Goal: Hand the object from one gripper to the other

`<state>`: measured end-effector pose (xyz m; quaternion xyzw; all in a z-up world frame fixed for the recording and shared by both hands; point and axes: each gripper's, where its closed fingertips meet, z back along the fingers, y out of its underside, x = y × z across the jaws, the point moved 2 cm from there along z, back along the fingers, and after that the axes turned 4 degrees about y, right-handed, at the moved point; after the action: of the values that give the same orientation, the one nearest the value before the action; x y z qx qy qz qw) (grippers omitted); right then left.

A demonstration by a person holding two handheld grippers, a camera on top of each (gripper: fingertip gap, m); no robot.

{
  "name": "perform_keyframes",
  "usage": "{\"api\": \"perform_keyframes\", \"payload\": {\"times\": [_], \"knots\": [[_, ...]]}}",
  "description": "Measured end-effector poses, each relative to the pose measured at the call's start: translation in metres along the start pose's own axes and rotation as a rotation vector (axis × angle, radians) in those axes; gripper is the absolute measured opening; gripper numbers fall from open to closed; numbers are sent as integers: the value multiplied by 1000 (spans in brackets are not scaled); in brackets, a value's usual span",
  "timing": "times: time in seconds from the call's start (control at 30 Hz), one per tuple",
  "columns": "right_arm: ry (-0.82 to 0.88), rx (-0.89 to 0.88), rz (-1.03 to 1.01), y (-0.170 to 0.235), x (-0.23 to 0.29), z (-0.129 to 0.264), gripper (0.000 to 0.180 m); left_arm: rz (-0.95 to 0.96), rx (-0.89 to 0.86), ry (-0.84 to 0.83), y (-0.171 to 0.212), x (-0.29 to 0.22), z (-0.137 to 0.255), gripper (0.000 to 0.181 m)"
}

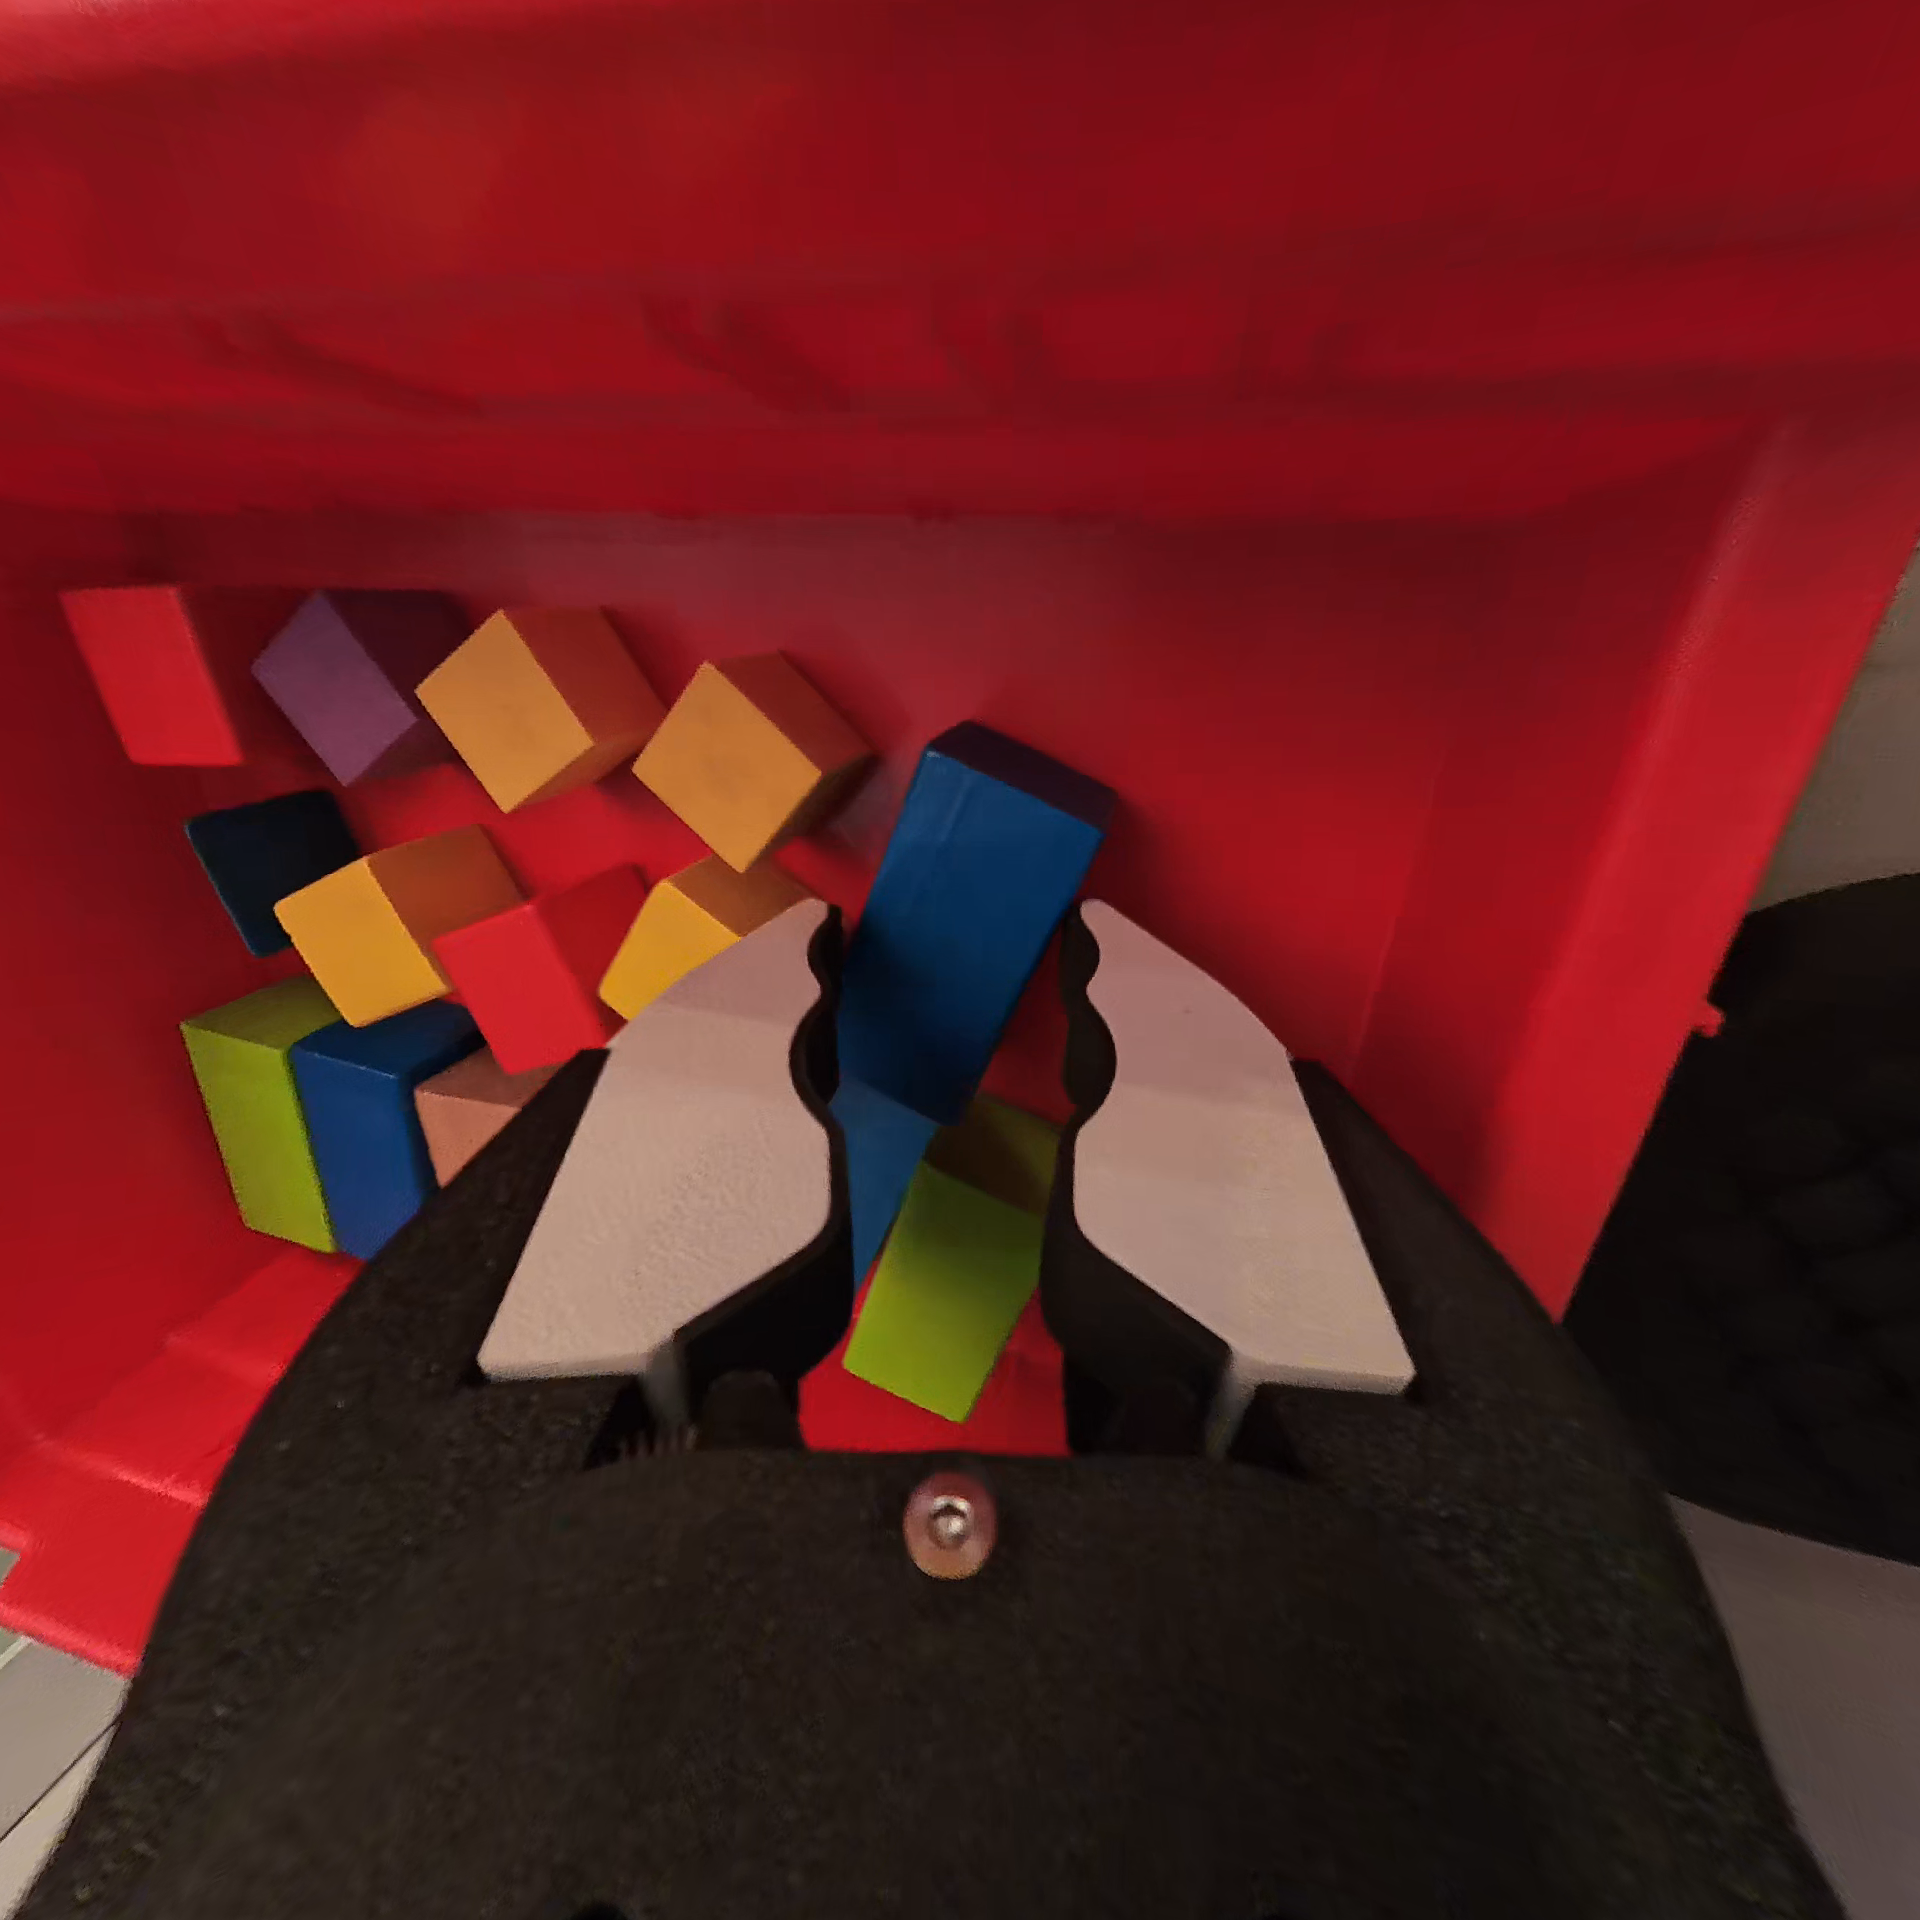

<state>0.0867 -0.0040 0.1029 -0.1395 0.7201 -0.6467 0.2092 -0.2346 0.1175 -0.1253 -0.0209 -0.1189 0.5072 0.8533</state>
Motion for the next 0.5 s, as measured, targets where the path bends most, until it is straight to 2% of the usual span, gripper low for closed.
{"api": "perform_keyframes", "payload": {"times": [0.23, 0.37, 0.5], "knots": [[-53, 11, -85, 13, -1, -8, 37, 90, -52, -22, 9, -4, 16, 38], [-66, 44, -64, 18, 6, -13, 37, 179, -222, -73, -3, 8, 45, 38], [-74, 77, 19, 19, 19, -21, 37, 288, -483, -119, -21, 22, 93, 37]]}}
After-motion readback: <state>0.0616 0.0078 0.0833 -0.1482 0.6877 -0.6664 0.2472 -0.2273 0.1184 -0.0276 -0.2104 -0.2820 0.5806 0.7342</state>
